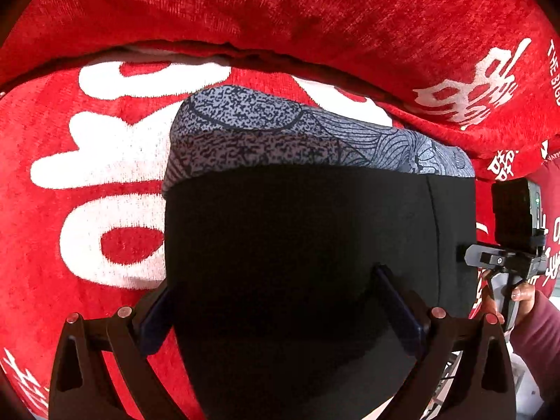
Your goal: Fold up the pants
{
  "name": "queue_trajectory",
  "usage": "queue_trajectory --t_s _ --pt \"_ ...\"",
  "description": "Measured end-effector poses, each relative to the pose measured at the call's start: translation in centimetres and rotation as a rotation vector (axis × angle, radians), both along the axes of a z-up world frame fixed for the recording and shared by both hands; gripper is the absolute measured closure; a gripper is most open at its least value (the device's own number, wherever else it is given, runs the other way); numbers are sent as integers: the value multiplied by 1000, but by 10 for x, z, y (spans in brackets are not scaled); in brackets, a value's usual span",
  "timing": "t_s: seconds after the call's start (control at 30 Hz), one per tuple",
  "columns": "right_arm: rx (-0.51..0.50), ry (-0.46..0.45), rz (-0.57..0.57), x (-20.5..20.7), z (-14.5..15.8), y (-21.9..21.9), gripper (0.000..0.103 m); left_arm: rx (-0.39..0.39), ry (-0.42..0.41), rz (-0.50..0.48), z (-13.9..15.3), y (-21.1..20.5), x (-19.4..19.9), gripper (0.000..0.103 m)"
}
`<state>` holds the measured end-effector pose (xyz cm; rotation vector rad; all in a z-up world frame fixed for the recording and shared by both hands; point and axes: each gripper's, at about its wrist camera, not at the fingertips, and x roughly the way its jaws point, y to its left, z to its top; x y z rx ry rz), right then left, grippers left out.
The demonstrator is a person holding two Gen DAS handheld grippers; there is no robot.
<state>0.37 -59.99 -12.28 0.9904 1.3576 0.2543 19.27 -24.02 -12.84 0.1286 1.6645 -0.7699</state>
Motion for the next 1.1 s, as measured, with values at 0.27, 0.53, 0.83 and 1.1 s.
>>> queue_trajectory --t_s 0.27,0.53,0.83,1.1 --pt "16 27 -41 -14 4 -15 32 -48 68 93 -6 6 -3 14" --pt "74 1 -124 -27 33 -14 53 -100 -7 58 41 15 -19 40" --pt "154 -25 -129 -57 77 36 53 -110 -26 58 97 79 -38 40" --pt "100 3 -86 -66 59 120 53 18 -8 105 68 148 -59 39"
